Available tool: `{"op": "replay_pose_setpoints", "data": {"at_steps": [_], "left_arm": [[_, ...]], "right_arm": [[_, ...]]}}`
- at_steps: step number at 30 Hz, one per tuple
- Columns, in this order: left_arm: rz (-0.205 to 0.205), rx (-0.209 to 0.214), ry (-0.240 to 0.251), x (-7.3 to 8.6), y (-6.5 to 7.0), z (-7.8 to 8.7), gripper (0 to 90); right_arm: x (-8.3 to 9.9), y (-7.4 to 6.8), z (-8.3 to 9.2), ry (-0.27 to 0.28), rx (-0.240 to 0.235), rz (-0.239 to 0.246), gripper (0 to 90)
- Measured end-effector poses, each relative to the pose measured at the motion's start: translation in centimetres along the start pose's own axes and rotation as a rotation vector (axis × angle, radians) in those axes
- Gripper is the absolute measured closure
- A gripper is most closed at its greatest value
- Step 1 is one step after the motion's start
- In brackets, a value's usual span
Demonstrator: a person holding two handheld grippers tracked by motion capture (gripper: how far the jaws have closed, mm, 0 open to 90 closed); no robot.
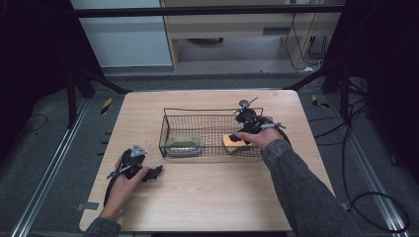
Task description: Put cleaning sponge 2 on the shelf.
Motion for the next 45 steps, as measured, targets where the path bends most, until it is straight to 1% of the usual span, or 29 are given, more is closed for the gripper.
{"op": "replay_pose_setpoints", "data": {"at_steps": [3, 6, 10, 11, 14, 15, 17, 18, 19, 20, 21, 22, 23, 24, 25, 26, 27, 29, 31, 32, 33, 34, 35, 36, 37, 38, 39, 40, 45], "left_arm": [[0.000, 0.000, 0.000, 0.0, 0.0, 0.0, 0.0], [-0.001, 0.000, 0.000, 0.0, 0.0, 0.0, 0.0], [-0.001, 0.000, 0.000, 0.0, 0.0, 0.0, 0.0], [-0.001, 0.000, 0.000, 0.0, 0.0, 0.0, 0.0], [-0.002, 0.000, 0.000, 0.0, 0.0, 0.0, 0.0], [-0.002, 0.000, 0.000, 0.0, 0.0, 0.0, 0.0], [-0.001, 0.000, 0.000, 0.0, 0.0, 0.0, 0.0], [-0.001, 0.000, 0.000, 0.0, 0.0, 0.0, 0.0], [-0.001, 0.000, 0.000, 0.0, 0.0, 0.0, 0.0], [-0.001, 0.000, 0.000, 0.0, 0.0, 0.0, 0.0], [-0.001, 0.000, 0.000, 0.0, 0.0, 0.0, 0.0], [-0.002, 0.000, 0.000, 0.0, 0.0, 0.0, 0.0], [-0.001, 0.000, 0.000, 0.0, 0.0, 0.0, 0.0], [-0.002, 0.000, 0.000, 0.0, 0.0, 0.0, 0.0], [-0.002, 0.000, 0.000, 0.0, 0.0, 0.0, 0.0], [-0.002, 0.000, 0.000, 0.0, 0.0, 0.0, 0.0], [-0.002, 0.000, 0.000, 0.0, 0.0, 0.0, 0.0], [-0.001, 0.000, 0.000, 0.0, 0.0, 0.0, 0.0], [-0.001, 0.000, 0.000, 0.0, 0.0, 0.0, 0.0], [-0.001, 0.000, 0.000, 0.0, 0.0, 0.0, 0.0], [-0.001, 0.000, 0.000, 0.0, 0.0, 0.0, 0.0], [-0.002, 0.000, 0.000, 0.0, 0.0, 0.0, 0.0], [-0.001, 0.000, 0.000, 0.0, 0.0, 0.0, 0.0], [-0.001, 0.000, 0.000, 0.0, 0.0, 0.0, 0.0], [-0.001, 0.000, 0.000, 0.0, 0.0, 0.0, 0.0], [-0.001, 0.000, 0.000, 0.0, 0.0, 0.0, 0.0], [-0.001, 0.000, 0.000, 0.0, 0.0, 0.0, 0.0], [-0.001, 0.000, 0.000, 0.0, 0.0, 0.0, 0.0], [-0.001, 0.000, 0.000, 0.0, 0.0, 0.0, 0.0]], "right_arm": [[0.0, 0.2, 0.3, 0.007, 0.017, 0.003, 17.7], [0.1, 0.7, 1.0, 0.040, 0.044, -0.014, 13.6], [0.8, 1.7, 2.6, 0.087, 0.110, -0.051, 7.9], [0.8, 1.7, 2.6, 0.087, 0.110, -0.051, 7.9], [2.0, 2.3, 4.1, 0.134, 0.168, -0.080, 7.1], [2.0, 2.3, 4.1, 0.134, 0.168, -0.080, 7.1], [2.9, 2.6, 4.9, 0.161, 0.187, -0.109, 7.0], [3.9, 2.7, 5.6, 0.176, 0.205, -0.128, 7.0], [3.9, 2.7, 5.6, 0.176, 0.205, -0.128, 7.0], [5.1, 2.8, 6.1, 0.189, 0.222, -0.146, 7.0], [5.1, 2.8, 6.1, 0.189, 0.222, -0.146, 7.0], [6.4, 2.7, 6.5, 0.199, 0.232, -0.169, 7.2], [6.4, 2.7, 6.5, 0.199, 0.232, -0.169, 7.2], [7.8, 2.6, 6.8, 0.203, 0.243, -0.186, 7.2], [7.8, 2.6, 6.8, 0.203, 0.243, -0.186, 7.2], [9.3, 2.4, 6.8, 0.205, 0.247, -0.206, 7.4], [9.3, 2.4, 6.8, 0.205, 0.247, -0.206, 7.4], [11.5, 2.0, 6.6, 0.204, 0.253, -0.236, 7.8], [12.2, 1.9, 6.4, 0.200, 0.248, -0.247, 7.8], [13.4, 1.6, 5.8, 0.190, 0.242, -0.258, 8.0], [13.4, 1.6, 5.8, 0.190, 0.242, -0.258, 8.0], [14.5, 1.3, 5.0, 0.180, 0.235, -0.278, 8.1], [14.5, 1.3, 5.0, 0.180, 0.235, -0.278, 8.1], [15.5, 1.1, 4.0, 0.166, 0.230, -0.289, 8.3], [15.5, 1.1, 4.0, 0.166, 0.230, -0.289, 8.3], [16.2, 1.0, 3.0, 0.133, 0.229, -0.294, 8.5], [16.2, 1.0, 3.0, 0.133, 0.229, -0.294, 8.5], [16.8, 0.8, 2.1, 0.106, 0.231, -0.299, 8.7], [17.5, 0.5, 0.5, 0.060, 0.243, -0.306, 8.8]]}}
Point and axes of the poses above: each handheld gripper's, and its own axes: z roughly backward along the jaws, x roughly out of its underside, y roughly to its right, the point moved 6 cm from there along -z, roughly forward along the jaws, and after that the axes turned 13 degrees about z, right-handed, at the moved point
